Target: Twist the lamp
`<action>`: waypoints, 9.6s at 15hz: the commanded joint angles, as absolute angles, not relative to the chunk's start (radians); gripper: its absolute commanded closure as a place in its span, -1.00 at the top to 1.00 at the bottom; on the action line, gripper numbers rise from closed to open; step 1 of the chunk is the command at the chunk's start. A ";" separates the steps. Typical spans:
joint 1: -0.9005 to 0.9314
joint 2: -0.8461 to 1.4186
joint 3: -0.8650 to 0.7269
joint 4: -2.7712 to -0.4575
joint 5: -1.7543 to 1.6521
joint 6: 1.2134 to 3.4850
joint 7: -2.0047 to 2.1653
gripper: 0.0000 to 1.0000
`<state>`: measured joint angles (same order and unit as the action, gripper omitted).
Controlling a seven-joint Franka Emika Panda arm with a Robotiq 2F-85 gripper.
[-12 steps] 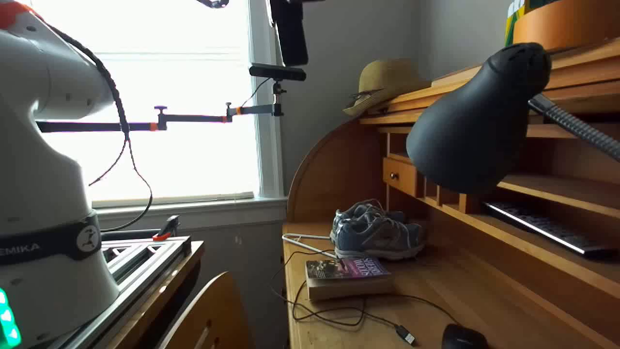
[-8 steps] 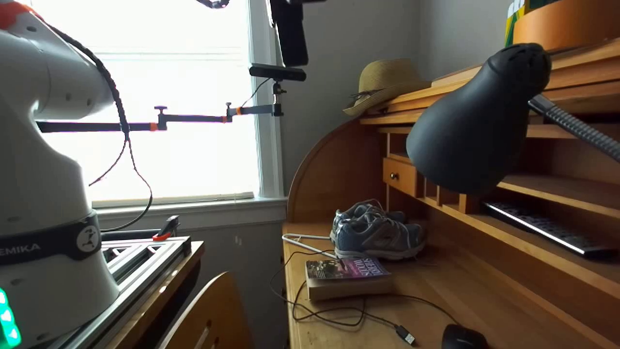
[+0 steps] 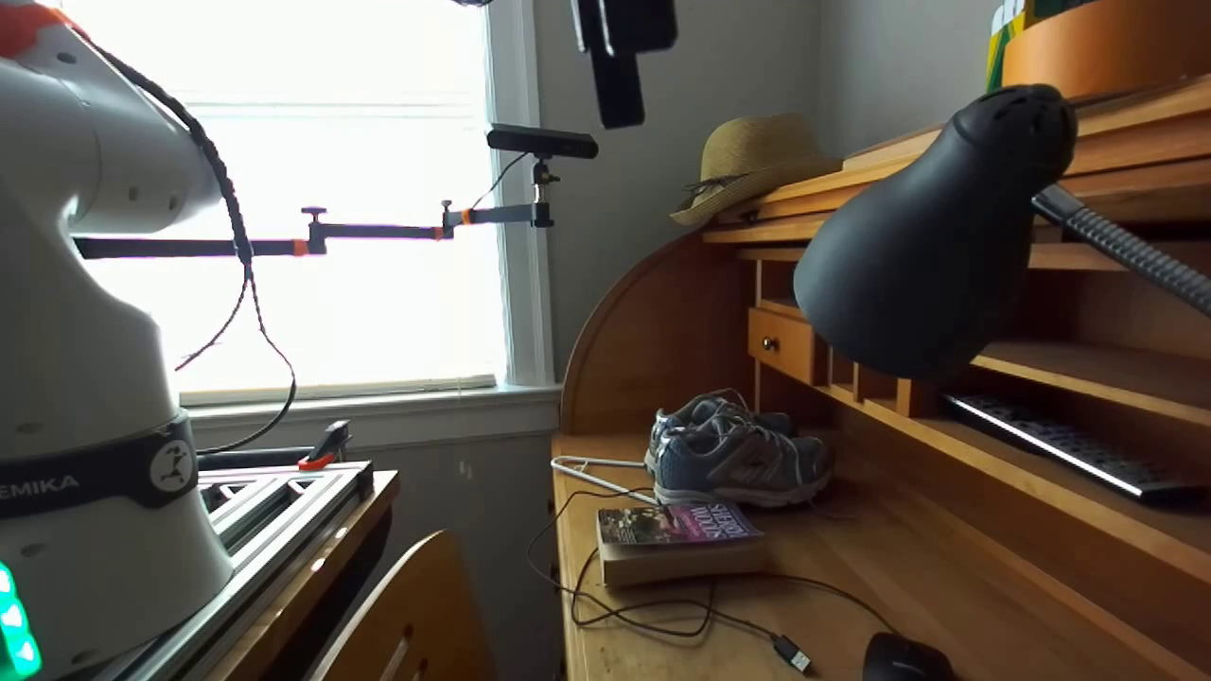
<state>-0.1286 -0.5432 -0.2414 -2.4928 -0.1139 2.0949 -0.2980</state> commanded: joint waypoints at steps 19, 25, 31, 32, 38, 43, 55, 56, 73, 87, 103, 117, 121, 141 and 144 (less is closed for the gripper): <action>-0.173 -0.263 -0.107 -2.214 0.169 2.085 0.478 1.00; -0.191 -0.245 -0.104 -2.193 0.133 2.058 0.609 1.00; -0.199 -0.229 -0.100 -2.181 0.127 2.075 0.648 1.00; -0.200 -0.213 -0.092 -2.159 0.116 2.056 0.688 1.00; -0.187 -0.138 -0.070 -2.067 0.090 2.038 0.876 1.00; -0.169 -0.061 -0.072 -2.009 0.090 2.072 0.963 1.00; -0.141 0.092 -0.098 -1.878 0.055 2.041 1.073 0.99; -0.138 0.098 -0.100 -1.873 0.054 2.034 1.073 0.92; -0.127 0.035 -0.107 -1.890 0.037 1.933 1.039 0.13; -0.130 0.060 -0.111 -1.872 -0.017 1.899 0.644 -0.29; -0.129 0.076 -0.120 -1.837 -0.039 1.810 0.368 -0.29; -0.135 0.010 -0.138 -1.825 0.077 1.808 0.444 0.72; -0.137 -0.075 -0.139 -1.880 -0.006 1.817 0.519 1.00; -0.150 -0.380 -0.158 -2.152 -0.084 1.916 -0.051 1.00; -0.162 -0.320 -0.161 -2.105 -0.038 1.885 0.051 1.00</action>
<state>-0.1534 -0.3509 -0.1538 -2.1181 -0.0762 1.8945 -0.0088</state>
